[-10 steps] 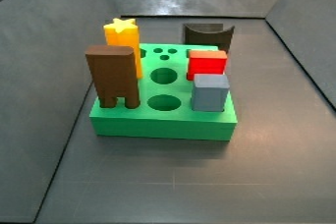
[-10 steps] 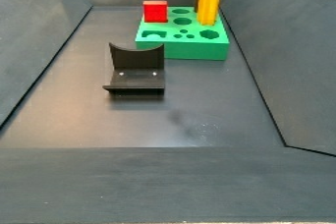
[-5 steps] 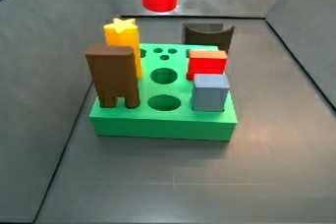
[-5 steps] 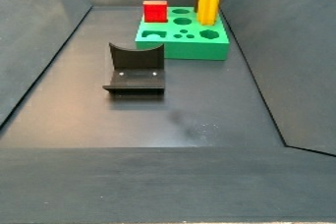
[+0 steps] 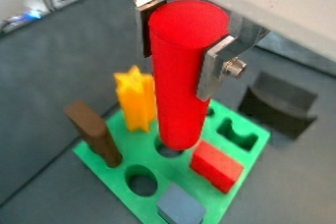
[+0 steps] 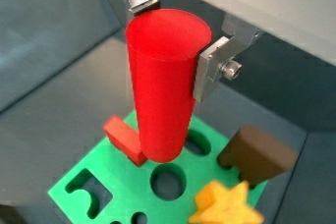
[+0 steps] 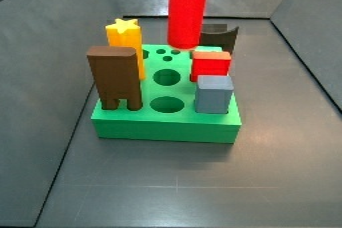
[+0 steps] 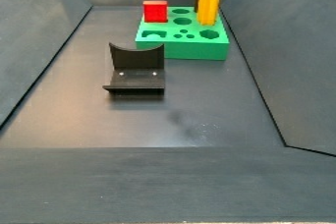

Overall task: Pick up the round object. Move up. Place the round object on the fixture. Regrasp the round object. Move to above the board. Insert the round object.
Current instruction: Insert the round object.

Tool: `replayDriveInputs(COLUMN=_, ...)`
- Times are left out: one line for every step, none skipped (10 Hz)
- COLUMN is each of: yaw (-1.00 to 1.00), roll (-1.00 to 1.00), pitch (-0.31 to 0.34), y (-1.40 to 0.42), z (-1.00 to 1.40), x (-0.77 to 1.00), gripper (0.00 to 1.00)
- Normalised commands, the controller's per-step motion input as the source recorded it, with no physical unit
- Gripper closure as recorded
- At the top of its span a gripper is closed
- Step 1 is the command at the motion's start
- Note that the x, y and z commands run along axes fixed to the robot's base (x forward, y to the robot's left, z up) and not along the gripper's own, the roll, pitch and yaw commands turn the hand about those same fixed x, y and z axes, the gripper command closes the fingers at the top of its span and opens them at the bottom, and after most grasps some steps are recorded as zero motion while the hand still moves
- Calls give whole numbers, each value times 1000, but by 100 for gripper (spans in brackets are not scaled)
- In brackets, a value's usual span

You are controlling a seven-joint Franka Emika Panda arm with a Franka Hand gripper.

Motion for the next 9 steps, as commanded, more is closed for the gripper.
replayDriveInputs(yaw=-340, roll=-26, pitch=0, y=220, z=-726, x=-323, gripper=100)
replayDriveInputs(yaw=-351, roll=-60, pitch=0, y=257, z=-760, x=-226, gripper=100)
replayDriveInputs(yaw=-340, roll=-107, pitch=0, y=217, z=-746, x=-237, gripper=100)
replayDriveInputs(yaw=-326, roll=-250, pitch=-84, y=66, z=-614, x=-83, gripper=100)
replayDriveInputs(yaw=-323, roll=-273, pitch=-99, y=54, z=-546, x=-11, gripper=100)
replayDriveInputs(yaw=-351, roll=-201, pitch=-67, y=0, z=-469, x=-163, gripper=100)
replayDriveInputs(yaw=-343, roll=-156, pitch=-43, y=0, z=-423, x=-200, gripper=100)
replayDriveInputs(yaw=-323, roll=-90, pitch=0, y=57, z=-523, x=-186, gripper=100)
replayDriveInputs(yaw=-260, roll=-51, pitch=0, y=97, z=-663, x=0, gripper=100)
